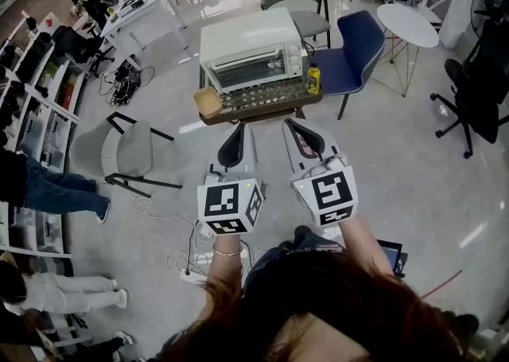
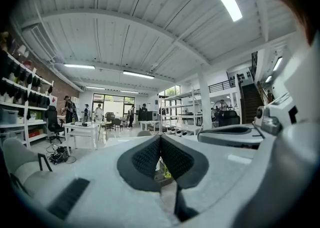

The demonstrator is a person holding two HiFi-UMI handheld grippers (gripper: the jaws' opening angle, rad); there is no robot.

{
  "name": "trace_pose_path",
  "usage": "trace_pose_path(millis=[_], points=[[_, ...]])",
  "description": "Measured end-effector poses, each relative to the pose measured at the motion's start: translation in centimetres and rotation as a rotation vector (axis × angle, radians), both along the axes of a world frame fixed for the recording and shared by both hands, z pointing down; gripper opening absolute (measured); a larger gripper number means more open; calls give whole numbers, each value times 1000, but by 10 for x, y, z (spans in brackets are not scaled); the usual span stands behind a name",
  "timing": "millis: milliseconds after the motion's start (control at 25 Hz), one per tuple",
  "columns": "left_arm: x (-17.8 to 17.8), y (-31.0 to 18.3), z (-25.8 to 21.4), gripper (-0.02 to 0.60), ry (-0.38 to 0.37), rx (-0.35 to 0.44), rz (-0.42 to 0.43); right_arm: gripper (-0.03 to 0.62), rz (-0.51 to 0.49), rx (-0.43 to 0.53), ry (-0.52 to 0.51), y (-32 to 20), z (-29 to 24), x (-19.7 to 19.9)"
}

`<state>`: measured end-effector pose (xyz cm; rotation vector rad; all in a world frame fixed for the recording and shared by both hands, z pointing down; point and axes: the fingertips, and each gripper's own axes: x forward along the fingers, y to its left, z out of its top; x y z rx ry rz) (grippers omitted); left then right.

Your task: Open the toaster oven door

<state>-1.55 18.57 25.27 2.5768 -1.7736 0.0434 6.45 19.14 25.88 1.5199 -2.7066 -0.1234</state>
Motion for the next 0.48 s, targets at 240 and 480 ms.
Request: trace_pose_path(millis=[240,480], points=[[7,-17,7,12,-10,-20,-23,0,7,1,-11,-22,3,10],[9,-34,7,12,-15,-28,-35,0,5,-13,-23,-42,6,13]])
